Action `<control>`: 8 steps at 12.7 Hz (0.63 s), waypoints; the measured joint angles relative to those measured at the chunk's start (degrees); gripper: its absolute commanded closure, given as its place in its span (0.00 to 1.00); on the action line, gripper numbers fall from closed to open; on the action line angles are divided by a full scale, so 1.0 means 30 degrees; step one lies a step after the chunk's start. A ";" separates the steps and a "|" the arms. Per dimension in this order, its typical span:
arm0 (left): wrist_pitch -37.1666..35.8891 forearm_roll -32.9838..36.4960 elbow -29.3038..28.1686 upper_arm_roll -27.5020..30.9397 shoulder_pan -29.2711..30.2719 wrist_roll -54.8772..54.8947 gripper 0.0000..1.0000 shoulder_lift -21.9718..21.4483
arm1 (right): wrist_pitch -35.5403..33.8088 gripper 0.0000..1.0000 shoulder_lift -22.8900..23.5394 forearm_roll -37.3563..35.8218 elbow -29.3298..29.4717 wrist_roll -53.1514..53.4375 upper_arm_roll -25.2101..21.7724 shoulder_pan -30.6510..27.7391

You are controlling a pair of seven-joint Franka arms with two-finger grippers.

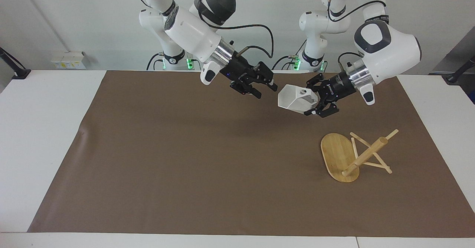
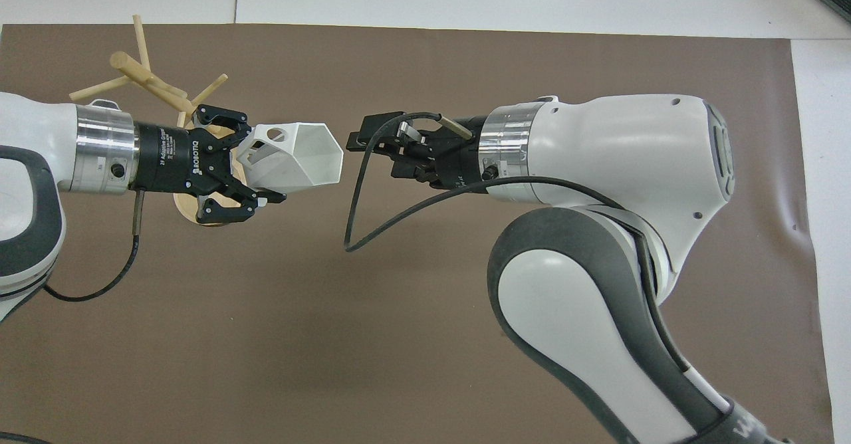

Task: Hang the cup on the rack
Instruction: 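Open the right gripper and withdraw it from the cup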

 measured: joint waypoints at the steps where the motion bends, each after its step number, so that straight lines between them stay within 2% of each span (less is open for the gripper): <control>1: 0.0003 0.0602 -0.0138 0.0032 0.0117 -0.1125 1.00 -0.0006 | 0.0002 0.00 0.0000 -0.0089 0.0000 -0.0017 -0.0058 -0.0002; 4: 0.0686 0.1373 -0.0766 0.0046 0.0234 -0.2947 1.00 -0.0035 | 0.0001 0.00 0.0001 -0.2076 -0.0002 -0.0060 -0.0427 -0.0039; 6: 0.2310 0.1408 -0.1464 0.0041 0.0256 -0.3896 1.00 -0.0122 | -0.0137 0.00 -0.0002 -0.3613 -0.0001 -0.0066 -0.1049 -0.0073; 8: 0.3698 0.1408 -0.2184 0.0026 0.0261 -0.4843 1.00 -0.0227 | -0.1236 0.00 -0.0030 -0.5531 0.0056 -0.0551 -0.2134 -0.0117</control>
